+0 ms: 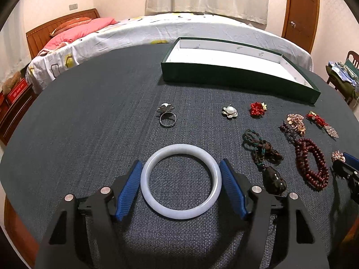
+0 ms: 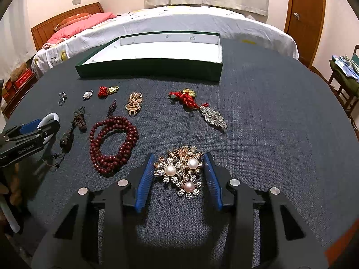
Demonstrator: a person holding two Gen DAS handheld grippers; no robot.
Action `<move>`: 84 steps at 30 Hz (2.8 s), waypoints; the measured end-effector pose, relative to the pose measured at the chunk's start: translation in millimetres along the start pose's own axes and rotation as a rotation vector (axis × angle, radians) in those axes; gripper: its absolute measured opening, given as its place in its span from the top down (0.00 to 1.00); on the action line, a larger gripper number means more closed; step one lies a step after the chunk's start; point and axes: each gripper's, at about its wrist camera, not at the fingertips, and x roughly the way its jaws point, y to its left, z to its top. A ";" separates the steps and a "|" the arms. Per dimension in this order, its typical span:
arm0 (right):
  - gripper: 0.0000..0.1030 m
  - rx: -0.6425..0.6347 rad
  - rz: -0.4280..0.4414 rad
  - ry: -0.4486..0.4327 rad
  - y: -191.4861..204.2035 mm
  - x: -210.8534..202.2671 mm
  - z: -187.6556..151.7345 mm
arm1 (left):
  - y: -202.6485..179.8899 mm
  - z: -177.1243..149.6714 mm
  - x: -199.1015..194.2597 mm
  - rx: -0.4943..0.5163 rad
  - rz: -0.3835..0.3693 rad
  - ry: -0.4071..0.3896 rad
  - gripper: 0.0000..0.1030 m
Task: Organize jewelry
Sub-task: 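Carry the pearl flower brooch with the right tool while the left tool carries the white bangle into the box, then open both tools to release the brooch and bangle, then withdraw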
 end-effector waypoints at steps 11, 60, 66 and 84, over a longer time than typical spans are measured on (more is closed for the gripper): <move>0.58 -0.004 0.002 -0.044 1.1 -13.0 7.9 | 2.1 2.9 -5.5 -0.014 0.010 -0.014 0.34; 0.58 0.056 0.019 -0.198 -28.8 79.8 186.8 | -90.5 173.5 90.8 0.135 -0.130 -0.109 0.34; 0.58 0.045 0.003 -0.114 -29.5 110.7 172.9 | -97.8 167.2 113.7 0.160 -0.130 -0.023 0.33; 0.47 0.040 -0.017 -0.081 -31.0 120.3 170.0 | -102.1 164.9 125.4 0.179 -0.130 0.005 0.27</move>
